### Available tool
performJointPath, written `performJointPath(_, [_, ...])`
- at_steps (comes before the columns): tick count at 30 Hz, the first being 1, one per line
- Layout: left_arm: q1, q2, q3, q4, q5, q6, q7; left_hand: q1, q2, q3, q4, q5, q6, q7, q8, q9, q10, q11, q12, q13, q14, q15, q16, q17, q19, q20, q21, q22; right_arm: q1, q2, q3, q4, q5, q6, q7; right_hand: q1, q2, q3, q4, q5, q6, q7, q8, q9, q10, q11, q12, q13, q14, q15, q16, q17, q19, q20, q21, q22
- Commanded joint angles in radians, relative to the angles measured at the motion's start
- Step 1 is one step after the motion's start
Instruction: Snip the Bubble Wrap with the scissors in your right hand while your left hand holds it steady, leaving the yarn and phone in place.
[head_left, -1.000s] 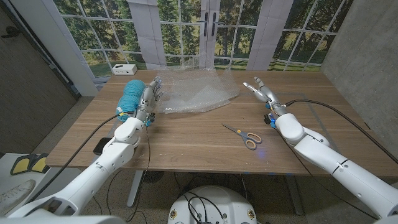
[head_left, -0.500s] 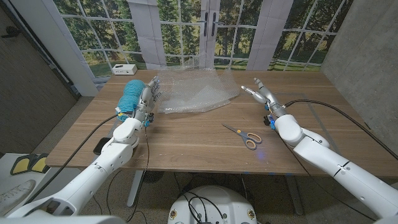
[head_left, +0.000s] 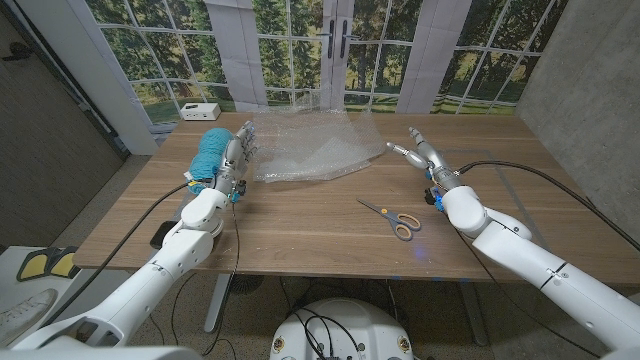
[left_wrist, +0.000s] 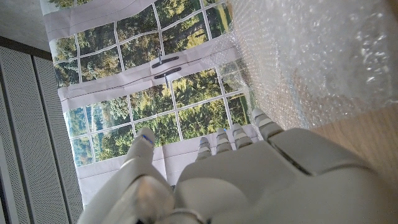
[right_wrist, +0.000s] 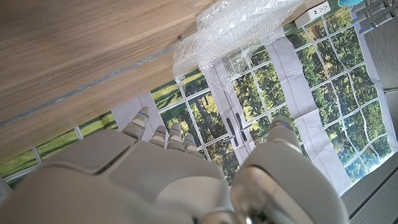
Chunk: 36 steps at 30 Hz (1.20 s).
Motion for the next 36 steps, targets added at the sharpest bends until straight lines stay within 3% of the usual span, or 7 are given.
performJointPath(1, [0.006,0.001,-0.006,0.001,-0.005,-0.001,0.003,0.012,-0.002,-0.006,0.001,0.004,0.002,0.001,0.006,0.003,-0.001,0.013,0.007,0.002,0.001,0.008,0.004,0.005,0.007,-0.002,0.004,0.002,-0.008,-0.040,-0.018,-0.073,-0.042,-0.083,0.016,0.011,0.002,0.005,-0.006,-0.007,-0.051,0.004,0.003,0.005,0.007,0.006,0.002,0.001,-0.047,0.008,0.007,0.002,0.004,0.007,0.005,0.003])
performJointPath(7, [0.004,0.000,-0.005,0.009,-0.010,0.003,-0.002,0.012,-0.001,-0.007,0.001,0.004,0.003,0.000,0.006,0.003,0.000,0.012,0.007,0.002,0.001,0.006,0.004,0.005,0.008,-0.003,0.004,0.002,-0.019,-0.048,-0.014,-0.097,-0.044,-0.113,0.015,0.024,0.003,0.008,-0.009,-0.010,-0.048,0.000,0.002,0.004,0.030,-0.018,0.009,0.004,-0.031,-0.001,0.012,0.003,0.017,0.020,0.006,0.004])
performJointPath(16, [-0.015,-0.012,0.003,0.032,-0.005,-0.007,-0.014,0.013,-0.001,-0.008,0.001,0.004,0.003,0.001,0.006,0.003,0.000,0.011,0.007,0.002,0.001,0.007,0.004,0.005,0.010,-0.009,0.004,0.002,-0.036,-0.027,-0.036,-0.114,-0.099,-0.148,-0.044,0.052,0.003,0.012,-0.010,-0.019,0.004,-0.008,0.013,0.005,0.165,-0.057,0.052,0.019,0.048,-0.025,0.033,0.004,0.075,0.022,0.014,0.005])
performJointPath(30, [-0.007,-0.013,-0.002,0.032,-0.021,-0.015,-0.026,0.013,0.000,-0.008,0.001,0.004,0.005,0.000,0.006,0.003,0.001,0.011,0.008,0.002,0.002,0.007,0.004,0.005,0.011,-0.009,0.004,0.001,-0.072,-0.029,-0.036,-0.168,-0.129,-0.206,-0.068,0.068,0.010,0.019,-0.011,-0.021,0.016,-0.009,0.013,0.005,0.195,-0.060,0.061,0.027,0.064,-0.032,0.036,0.004,0.089,0.024,0.014,0.005])
performJointPath(36, [0.000,-0.006,-0.004,0.026,-0.021,-0.012,-0.026,0.014,0.000,-0.009,0.001,0.004,0.005,0.001,0.006,0.003,-0.001,0.013,0.007,0.002,0.002,0.007,0.004,0.005,0.013,-0.010,0.004,0.001,-0.082,-0.032,-0.039,-0.188,-0.140,-0.233,-0.070,0.080,0.012,0.022,-0.012,-0.023,0.021,-0.010,0.012,0.005,0.197,-0.058,0.059,0.034,0.081,-0.046,0.040,0.005,0.137,0.008,0.028,0.008])
